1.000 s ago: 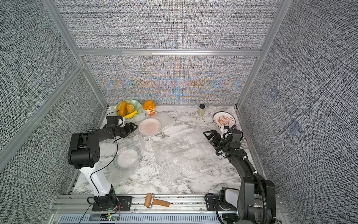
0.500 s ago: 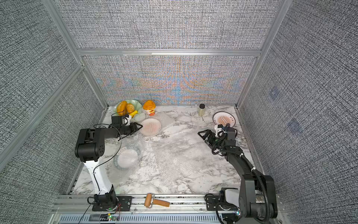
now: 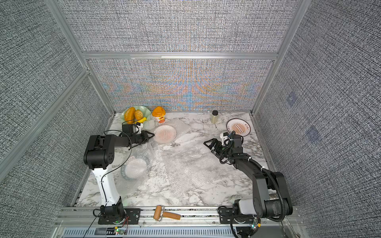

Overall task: Unpack dinner plates from bubble wrap
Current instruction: Pick up the bubble wrap from the center of the board.

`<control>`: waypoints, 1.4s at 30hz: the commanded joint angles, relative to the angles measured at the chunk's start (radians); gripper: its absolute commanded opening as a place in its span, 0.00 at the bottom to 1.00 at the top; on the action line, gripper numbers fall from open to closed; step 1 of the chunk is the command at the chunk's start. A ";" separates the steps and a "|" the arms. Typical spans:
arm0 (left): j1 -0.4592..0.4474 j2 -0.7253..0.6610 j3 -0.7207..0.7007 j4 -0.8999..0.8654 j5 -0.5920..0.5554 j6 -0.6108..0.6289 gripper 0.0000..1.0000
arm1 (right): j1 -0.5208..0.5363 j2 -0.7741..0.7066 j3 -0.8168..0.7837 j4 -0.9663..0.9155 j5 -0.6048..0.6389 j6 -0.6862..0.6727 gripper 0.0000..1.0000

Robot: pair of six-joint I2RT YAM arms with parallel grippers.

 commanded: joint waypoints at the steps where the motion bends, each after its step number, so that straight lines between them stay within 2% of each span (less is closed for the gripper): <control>1: -0.018 0.030 0.028 -0.266 -0.177 0.036 0.34 | 0.001 0.000 -0.010 0.039 -0.022 0.022 0.99; 3: -0.027 0.037 0.042 -0.292 -0.206 0.048 0.33 | 0.000 0.005 -0.011 0.046 -0.030 0.025 0.99; 6: -0.029 0.053 0.045 -0.294 -0.205 0.047 0.16 | 0.001 0.006 -0.014 0.052 -0.036 0.027 0.99; 16: -0.029 0.010 0.037 -0.228 -0.079 -0.015 0.00 | -0.001 0.001 -0.010 0.035 -0.042 0.019 0.99; 30: -0.074 -0.233 0.119 -0.312 -0.026 -0.035 0.00 | -0.012 -0.012 0.014 0.002 -0.036 -0.008 0.99; 37: -0.114 -0.321 0.080 -0.280 0.027 -0.071 0.00 | -0.042 -0.028 0.020 -0.029 -0.043 -0.029 0.99; 42: -0.187 -0.391 0.022 -0.307 0.011 -0.062 0.00 | -0.083 -0.072 0.029 -0.080 -0.047 -0.056 0.99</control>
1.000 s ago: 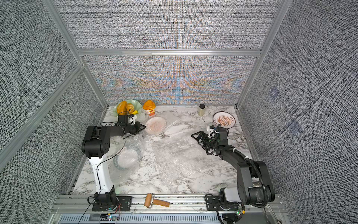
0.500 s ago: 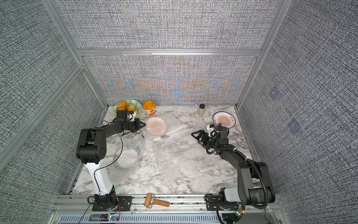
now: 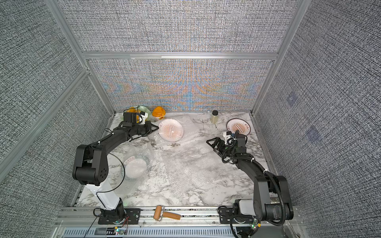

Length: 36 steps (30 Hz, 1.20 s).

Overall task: Unpack dinner plates from bubble wrap
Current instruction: Pick up the bubble wrap from the center of the board, then place the bubble wrap at the center of the board.

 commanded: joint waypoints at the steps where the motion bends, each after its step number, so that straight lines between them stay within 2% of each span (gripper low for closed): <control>1: -0.047 -0.036 -0.039 -0.003 0.021 -0.011 0.00 | -0.026 -0.031 0.017 -0.062 -0.004 -0.039 0.99; 4: -0.123 -0.063 -0.095 0.021 0.014 -0.033 0.00 | -0.061 -0.071 0.024 -0.109 -0.001 -0.061 0.99; 9: -0.240 -0.084 -0.196 0.154 0.006 -0.138 0.00 | -0.109 -0.153 0.041 -0.224 0.012 -0.123 0.99; 15: -0.335 -0.001 -0.243 0.313 0.030 -0.216 0.00 | -0.111 -0.201 0.036 -0.293 0.022 -0.162 0.99; 23: -0.386 0.123 -0.227 0.404 0.055 -0.245 0.00 | -0.085 -0.209 -0.016 -0.294 0.008 -0.174 0.99; 33: -0.388 0.195 -0.268 0.403 0.024 -0.230 0.00 | 0.059 -0.208 -0.128 -0.235 -0.049 -0.145 0.99; 35: -0.388 0.193 -0.272 0.401 0.022 -0.228 0.08 | 0.079 -0.212 -0.142 -0.229 -0.042 -0.144 0.99; 36: -0.388 0.189 -0.271 0.393 0.019 -0.224 0.16 | 0.087 -0.212 -0.142 -0.231 -0.039 -0.147 0.99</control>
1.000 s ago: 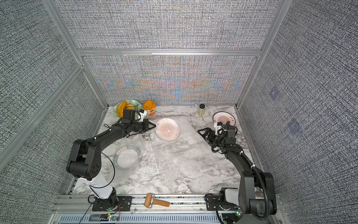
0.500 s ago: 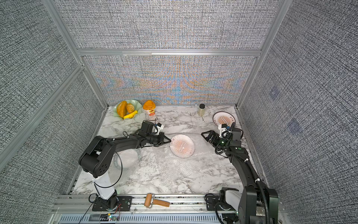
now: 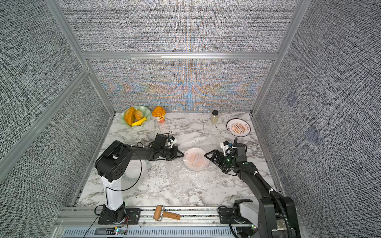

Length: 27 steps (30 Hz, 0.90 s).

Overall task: Unpack dinner plates from bubble wrap
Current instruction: Place the bubble wrap at the center of the board, then unwrap the bubble wrap.

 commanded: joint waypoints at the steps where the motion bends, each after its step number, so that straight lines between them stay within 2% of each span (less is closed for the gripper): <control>1: -0.001 -0.011 0.001 0.009 -0.009 0.012 0.26 | 0.024 -0.006 -0.005 0.024 -0.013 0.004 0.99; 3: -0.001 -0.032 0.007 -0.013 -0.011 0.029 0.42 | 0.046 -0.008 0.010 0.013 0.002 -0.010 0.99; 5: -0.003 -0.062 0.013 -0.029 -0.011 0.043 0.53 | 0.067 -0.001 0.034 -0.012 0.026 -0.030 0.99; 8: -0.003 -0.132 0.035 -0.107 -0.039 0.088 0.59 | 0.095 0.017 0.069 -0.031 0.058 -0.045 0.99; 14: -0.008 -0.322 0.081 -0.416 -0.258 0.254 0.72 | 0.122 0.050 0.095 -0.066 0.115 -0.073 0.98; 20: -0.034 -0.445 0.073 -0.587 -0.430 0.399 0.70 | 0.151 0.081 0.091 -0.062 0.146 -0.085 0.89; 25: -0.109 -0.434 0.094 -0.660 -0.492 0.557 0.65 | 0.189 0.143 0.103 -0.032 0.159 -0.096 0.73; 27: -0.137 -0.399 0.114 -0.695 -0.536 0.590 0.64 | 0.190 0.184 0.109 -0.020 0.157 -0.100 0.62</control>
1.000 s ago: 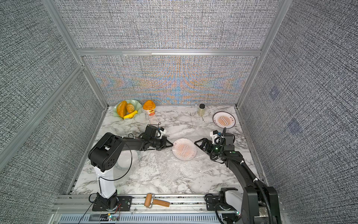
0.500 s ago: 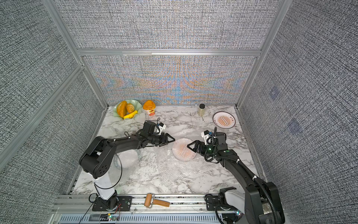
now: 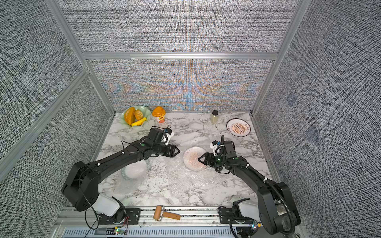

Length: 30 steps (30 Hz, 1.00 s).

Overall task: Unpack dinner plates from bubble wrap
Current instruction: Unwrap the bubble wrap.

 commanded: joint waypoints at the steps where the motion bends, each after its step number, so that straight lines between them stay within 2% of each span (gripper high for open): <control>1: -0.034 0.041 0.020 -0.091 -0.110 0.120 0.64 | 0.002 0.048 0.010 0.023 0.010 -0.017 0.59; 4: -0.085 0.098 0.051 -0.091 -0.140 0.156 0.65 | 0.002 0.086 0.014 0.043 0.008 -0.020 0.47; 8: -0.164 0.199 0.137 -0.096 -0.252 0.196 0.68 | 0.002 0.129 0.018 0.072 0.015 -0.015 0.30; 14: -0.233 0.283 0.174 -0.010 -0.390 0.309 0.70 | 0.002 0.199 0.038 0.076 0.046 -0.009 0.17; 21: -0.294 0.316 0.171 0.080 -0.462 0.469 0.68 | 0.002 0.267 0.055 0.068 0.048 -0.014 0.14; 30: -0.332 0.393 0.182 0.093 -0.585 0.505 0.66 | 0.002 0.270 0.061 0.062 0.044 -0.012 0.13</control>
